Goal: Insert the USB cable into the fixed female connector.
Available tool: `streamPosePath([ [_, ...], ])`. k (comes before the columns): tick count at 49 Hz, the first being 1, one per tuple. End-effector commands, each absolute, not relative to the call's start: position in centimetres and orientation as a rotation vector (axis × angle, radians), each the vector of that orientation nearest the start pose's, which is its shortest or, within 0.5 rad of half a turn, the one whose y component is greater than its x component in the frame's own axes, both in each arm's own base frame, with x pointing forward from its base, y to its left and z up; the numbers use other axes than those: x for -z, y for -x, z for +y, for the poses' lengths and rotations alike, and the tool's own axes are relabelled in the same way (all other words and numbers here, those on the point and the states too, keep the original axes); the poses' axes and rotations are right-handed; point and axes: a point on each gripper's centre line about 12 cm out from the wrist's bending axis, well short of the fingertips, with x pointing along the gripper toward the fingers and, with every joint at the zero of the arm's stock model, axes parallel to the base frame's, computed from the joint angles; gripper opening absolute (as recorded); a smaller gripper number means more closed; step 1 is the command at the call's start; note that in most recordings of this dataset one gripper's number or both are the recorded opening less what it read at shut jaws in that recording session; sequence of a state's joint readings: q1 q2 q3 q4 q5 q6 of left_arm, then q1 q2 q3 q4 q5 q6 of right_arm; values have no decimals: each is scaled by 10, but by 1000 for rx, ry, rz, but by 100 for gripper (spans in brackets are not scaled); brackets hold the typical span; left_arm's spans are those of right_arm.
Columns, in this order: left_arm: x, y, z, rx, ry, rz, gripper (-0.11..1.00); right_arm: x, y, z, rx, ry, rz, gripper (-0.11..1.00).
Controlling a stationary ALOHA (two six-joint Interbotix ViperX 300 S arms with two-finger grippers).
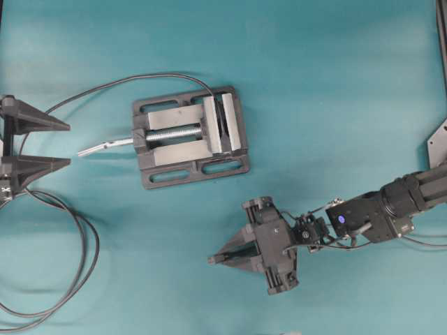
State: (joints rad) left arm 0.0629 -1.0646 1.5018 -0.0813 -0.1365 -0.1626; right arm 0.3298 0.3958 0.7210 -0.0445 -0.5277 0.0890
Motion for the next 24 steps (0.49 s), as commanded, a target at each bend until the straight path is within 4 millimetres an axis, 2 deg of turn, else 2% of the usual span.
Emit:
streamPosePath([
  [1, -162, -151, 11, -112, 250, 292, 97, -50, -380, 143, -353, 48, 581, 20],
  [13, -144, -143, 11, -118, 250, 342, 97, -54, -389, 142, -342, 43, 575, 20],
  [24, -143, -142, 11, -120, 254, 345, 97, -56, -395, 138, -274, -20, 565, 20],
])
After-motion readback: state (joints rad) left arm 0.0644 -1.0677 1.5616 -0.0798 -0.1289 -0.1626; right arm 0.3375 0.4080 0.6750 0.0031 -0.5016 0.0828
